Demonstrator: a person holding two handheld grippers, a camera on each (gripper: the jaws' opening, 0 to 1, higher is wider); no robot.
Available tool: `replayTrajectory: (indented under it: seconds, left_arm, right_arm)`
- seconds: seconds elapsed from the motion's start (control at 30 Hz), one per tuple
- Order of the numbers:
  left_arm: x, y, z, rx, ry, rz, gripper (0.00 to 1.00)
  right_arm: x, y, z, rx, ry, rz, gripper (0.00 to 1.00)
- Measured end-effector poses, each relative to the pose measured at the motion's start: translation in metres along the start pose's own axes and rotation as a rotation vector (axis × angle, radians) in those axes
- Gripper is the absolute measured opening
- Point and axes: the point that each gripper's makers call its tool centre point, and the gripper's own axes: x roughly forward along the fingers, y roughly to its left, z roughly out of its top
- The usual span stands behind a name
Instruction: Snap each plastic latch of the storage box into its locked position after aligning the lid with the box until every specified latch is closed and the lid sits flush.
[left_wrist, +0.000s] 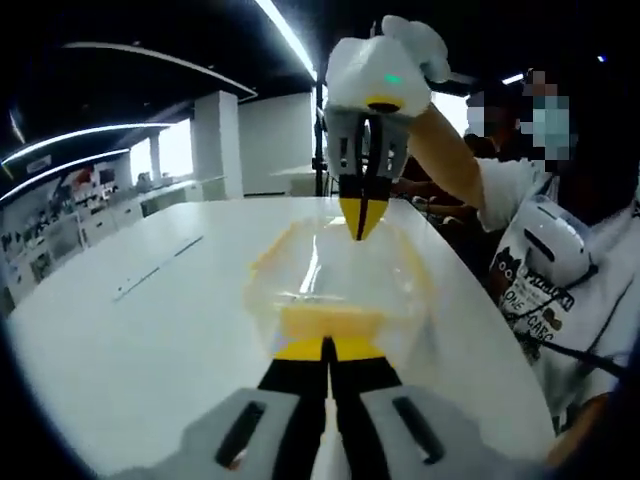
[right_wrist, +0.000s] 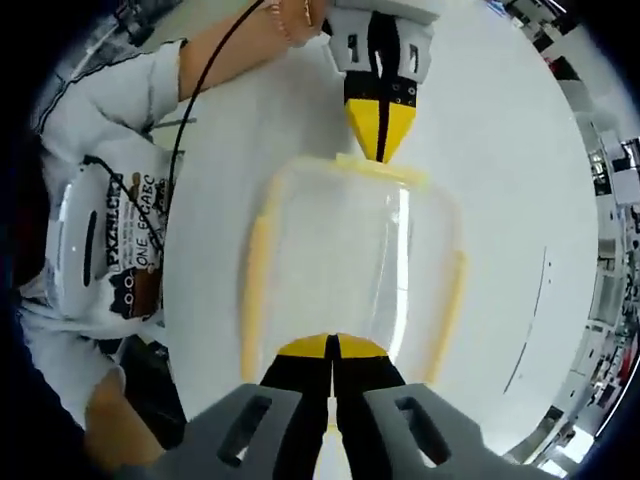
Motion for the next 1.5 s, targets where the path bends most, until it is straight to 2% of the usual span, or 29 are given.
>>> replayTrajectory:
  seconds: [0.37,0.57,0.73,0.87,0.9,0.93,0.97,1.03,1.13,1.17,1.2,1.23,1.3,1.33,1.5]
  left_arm:
    - [0.003,-0.004,-0.004,-0.005,-0.019,-0.023,0.0]
    - [0.004,-0.005,-0.004,-0.003,-0.033,-0.035,0.0]
    - [0.008,-0.009,-0.004,0.002,-0.029,-0.041,0.0]
    - [0.009,-0.008,-0.004,-0.001,-0.028,-0.047,0.0]
    - [0.018,-0.006,-0.008,0.052,0.014,-0.069,0.0]
    - [0.02,-0.007,-0.003,-0.01,-0.032,-0.072,0.0]
    - [0.014,-0.006,-0.006,0.005,-0.008,-0.064,0.0]
    - [0.011,-0.007,-0.004,0.012,0.002,-0.062,0.0]
    - [0.01,-0.012,-0.005,0.0,-0.011,-0.065,0.0]
    - [0.009,-0.01,-0.004,-0.037,-0.024,-0.075,0.0]
    - [0.006,-0.006,-0.004,-0.063,-0.028,-0.069,0.0]
    - [0.005,0.002,-0.006,-0.04,-0.016,-0.018,0.0]
    - [0.002,0.0,-0.005,-0.042,0.0,0.002,0.0]
    - [-0.004,0.005,-0.006,-0.023,0.024,0.056,0.0]
    - [-0.016,0.006,0.006,-0.029,-0.002,0.114,0.0]
  right_arm:
    - [0.005,0.003,0.0,0.023,0.062,0.017,0.0]
    - [0.005,0.004,-0.001,0.079,-0.047,0.021,0.0]
    - [0.005,0.006,-0.002,0.048,-0.046,-0.004,0.0]
    - [0.005,0.005,-0.004,0.055,-0.047,0.006,0.0]
    - [0.003,0.006,-0.001,0.044,-0.059,0.006,0.0]
    - [-0.002,0.005,0.002,0.053,-0.066,0.006,0.0]
    - [-0.005,0.006,0.003,0.048,-0.071,0.005,0.0]
    - [-0.009,0.005,0.005,0.054,-0.082,0.002,0.0]
    - [-0.013,0.006,0.004,0.062,-0.102,-0.004,0.0]
    - [-0.015,0.006,0.005,0.065,-0.105,-0.004,0.0]
    - [-0.015,0.007,0.005,0.068,-0.106,-0.005,0.0]
    - [-0.016,0.007,0.005,0.066,-0.103,-0.007,0.0]
    - [-0.016,0.008,0.004,0.068,-0.087,-0.013,0.0]
    - [-0.015,0.008,0.003,0.064,-0.081,-0.017,0.0]
    - [-0.016,0.007,-0.001,0.061,-0.082,-0.012,0.0]
